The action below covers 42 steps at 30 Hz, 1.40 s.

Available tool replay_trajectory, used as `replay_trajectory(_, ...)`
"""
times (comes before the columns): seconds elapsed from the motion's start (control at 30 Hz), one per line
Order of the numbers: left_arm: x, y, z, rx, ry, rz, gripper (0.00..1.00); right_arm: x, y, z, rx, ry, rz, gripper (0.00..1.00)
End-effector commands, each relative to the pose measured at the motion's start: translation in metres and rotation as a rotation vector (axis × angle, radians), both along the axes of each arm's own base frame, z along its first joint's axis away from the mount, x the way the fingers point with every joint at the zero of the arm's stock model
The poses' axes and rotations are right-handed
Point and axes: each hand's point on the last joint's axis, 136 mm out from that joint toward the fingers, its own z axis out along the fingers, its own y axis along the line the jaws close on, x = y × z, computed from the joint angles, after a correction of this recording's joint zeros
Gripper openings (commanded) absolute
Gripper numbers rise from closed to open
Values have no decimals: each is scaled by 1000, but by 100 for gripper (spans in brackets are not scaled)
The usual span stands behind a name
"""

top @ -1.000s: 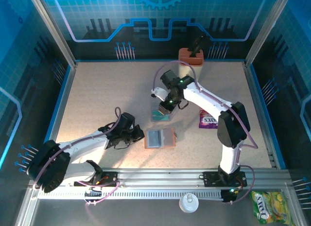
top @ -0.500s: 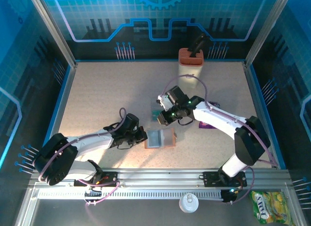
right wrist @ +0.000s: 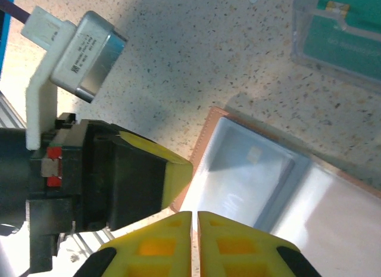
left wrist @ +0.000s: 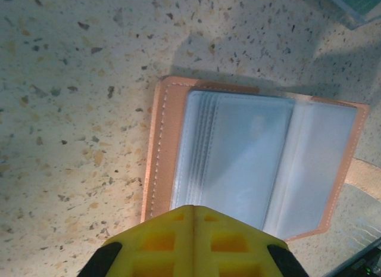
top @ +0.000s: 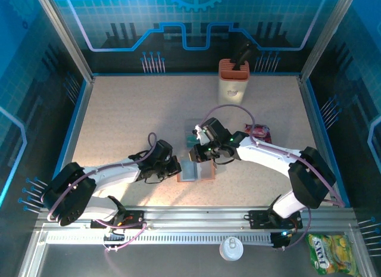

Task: Take the credit cards out of the card holder

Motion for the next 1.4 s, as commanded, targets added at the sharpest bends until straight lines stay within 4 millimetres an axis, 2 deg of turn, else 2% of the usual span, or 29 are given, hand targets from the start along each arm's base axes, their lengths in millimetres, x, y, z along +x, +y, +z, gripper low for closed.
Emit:
replay_trajectory(0.0,-2,4,-3,31,16,15,2,-12,9,-10,13,90,-13,13)
replay_trajectory(0.17,-3,4,-6,30,21,13,1,-20,13,-21,-1,159,-5,15)
replay_trajectory(0.37,-4,0,-8,19,31,0,0,-22,9,-32,-39,199,-33,18)
replay_trajectory(0.57,-8,7,-13,65,35,-3,0,-25,9,-35,-41,212,-39,23)
replay_trajectory(1.37,-9,11,-15,108,36,-23,0,-31,19,-54,-41,276,-29,31)
